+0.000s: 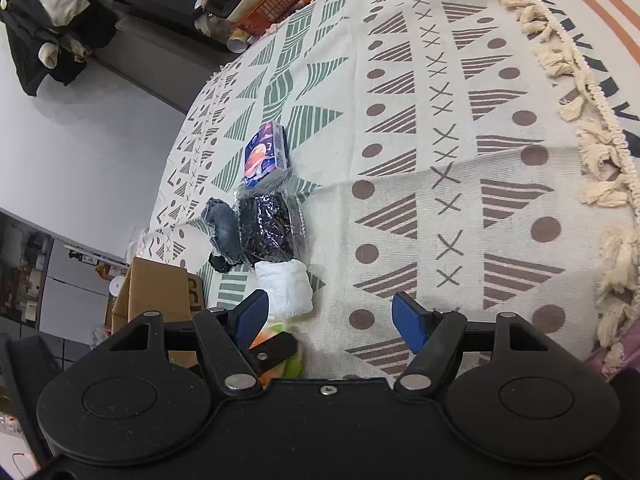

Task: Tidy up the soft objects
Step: 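Grasp the burger plush with the left gripper while the right gripper approaches the white bundle, then lift the burger plush with the left gripper while the right gripper grasps the white bundle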

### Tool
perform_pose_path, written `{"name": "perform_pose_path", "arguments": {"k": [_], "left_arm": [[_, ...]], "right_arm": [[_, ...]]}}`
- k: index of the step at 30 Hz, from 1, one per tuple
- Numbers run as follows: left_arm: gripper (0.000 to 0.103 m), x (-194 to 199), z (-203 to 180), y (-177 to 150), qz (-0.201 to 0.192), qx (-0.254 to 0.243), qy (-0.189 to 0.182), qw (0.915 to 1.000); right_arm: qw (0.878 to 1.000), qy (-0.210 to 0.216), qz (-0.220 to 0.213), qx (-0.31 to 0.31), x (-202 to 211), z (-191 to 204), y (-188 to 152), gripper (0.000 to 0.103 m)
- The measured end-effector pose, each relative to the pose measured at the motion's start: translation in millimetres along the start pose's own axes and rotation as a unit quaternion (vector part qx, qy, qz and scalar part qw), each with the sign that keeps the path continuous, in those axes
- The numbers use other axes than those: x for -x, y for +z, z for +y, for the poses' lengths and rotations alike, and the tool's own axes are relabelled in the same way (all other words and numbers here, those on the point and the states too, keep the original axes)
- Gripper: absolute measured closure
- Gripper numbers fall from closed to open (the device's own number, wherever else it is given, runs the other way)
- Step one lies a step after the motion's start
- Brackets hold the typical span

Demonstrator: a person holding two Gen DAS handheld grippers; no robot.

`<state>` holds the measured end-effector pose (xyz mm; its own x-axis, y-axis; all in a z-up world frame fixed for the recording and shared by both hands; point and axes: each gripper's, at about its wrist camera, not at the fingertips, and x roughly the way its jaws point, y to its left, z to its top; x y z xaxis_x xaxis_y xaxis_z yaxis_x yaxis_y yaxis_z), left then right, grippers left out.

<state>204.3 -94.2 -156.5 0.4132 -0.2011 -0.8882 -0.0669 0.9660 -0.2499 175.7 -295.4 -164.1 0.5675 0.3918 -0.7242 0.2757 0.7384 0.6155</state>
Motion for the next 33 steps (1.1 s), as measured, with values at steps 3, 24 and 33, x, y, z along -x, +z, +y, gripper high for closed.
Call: {"name": "perform_pose_path", "arguments": {"k": [3, 24, 33], "left_arm": [[0.062, 8, 5, 2, -0.010, 0.001, 0.004, 0.9999], [0.062, 19, 26, 17, -0.034, 0.019, 0.015, 0.9991], [0.062, 20, 23, 19, -0.038, 0.021, 0.026, 0.9987]], "right_arm": [[1.000, 0.002, 0.000, 0.004, -6, 1, -1, 0.034], [0.999, 0.027, -0.009, 0.014, -46, 15, -6, 0.035], [0.999, 0.025, -0.010, 0.027, -40, 14, -7, 0.077]]}}
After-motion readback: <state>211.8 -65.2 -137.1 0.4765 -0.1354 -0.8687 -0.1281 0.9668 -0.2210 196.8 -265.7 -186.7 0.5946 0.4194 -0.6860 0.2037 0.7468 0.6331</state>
